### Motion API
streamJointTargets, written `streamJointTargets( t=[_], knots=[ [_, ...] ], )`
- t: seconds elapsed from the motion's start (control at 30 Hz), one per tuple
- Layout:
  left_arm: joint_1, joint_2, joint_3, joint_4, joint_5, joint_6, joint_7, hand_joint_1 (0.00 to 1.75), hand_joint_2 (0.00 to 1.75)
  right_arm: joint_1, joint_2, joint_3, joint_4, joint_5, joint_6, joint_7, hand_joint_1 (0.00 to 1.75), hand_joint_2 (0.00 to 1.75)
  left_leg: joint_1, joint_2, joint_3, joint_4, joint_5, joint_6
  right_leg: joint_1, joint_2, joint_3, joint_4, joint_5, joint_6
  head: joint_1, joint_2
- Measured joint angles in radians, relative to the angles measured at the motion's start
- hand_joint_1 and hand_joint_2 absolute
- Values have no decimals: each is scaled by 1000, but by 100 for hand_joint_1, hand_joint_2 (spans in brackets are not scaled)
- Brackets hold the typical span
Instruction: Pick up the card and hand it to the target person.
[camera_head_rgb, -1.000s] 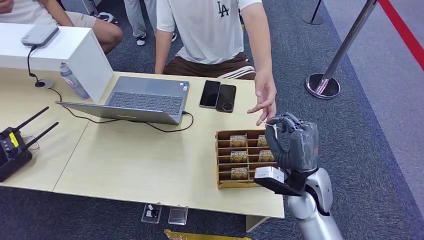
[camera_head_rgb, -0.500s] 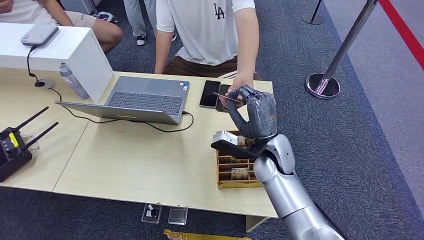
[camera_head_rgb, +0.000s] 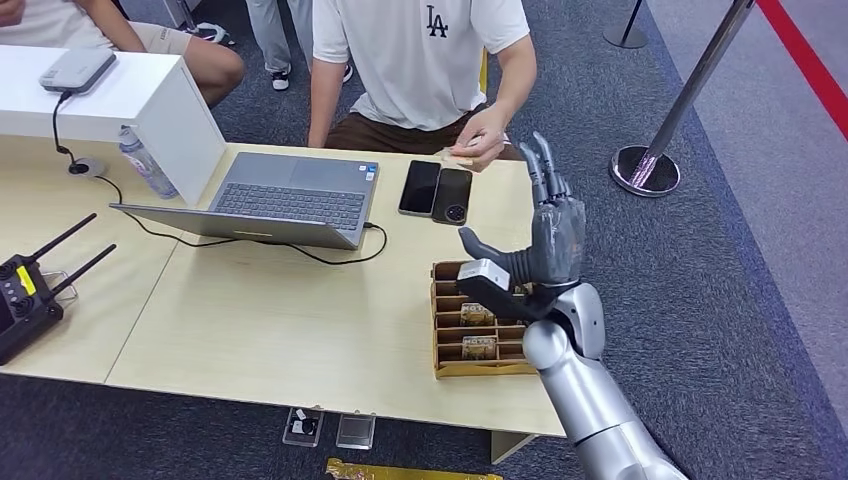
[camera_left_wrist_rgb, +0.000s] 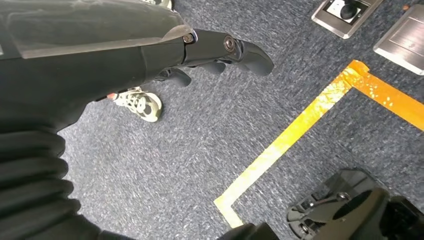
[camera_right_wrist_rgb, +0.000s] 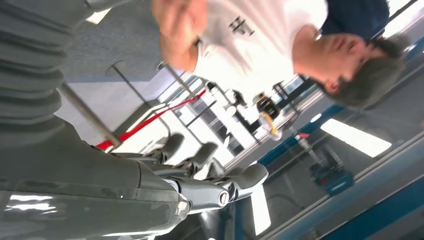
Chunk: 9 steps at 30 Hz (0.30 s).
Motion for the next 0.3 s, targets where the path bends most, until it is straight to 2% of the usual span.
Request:
streamJointTargets(
  t=[0.13, 0.3],
  knots=[
    [12, 0, 0, 0, 18, 7, -10, 0, 0, 90, -54, -113, -72, -82, -2, -24, 0, 0, 0, 0, 0, 0, 0, 1, 0, 0, 0, -1, 0, 0, 1, 0],
    [31, 0, 0, 0, 28, 6, -11, 0, 0, 200, -116, -264, -92, -175, -5, -45, 0, 0, 0, -1, -1, 0, -1, 1, 0, 0, 0, -2, 0, 0, 2, 0]
  ],
)
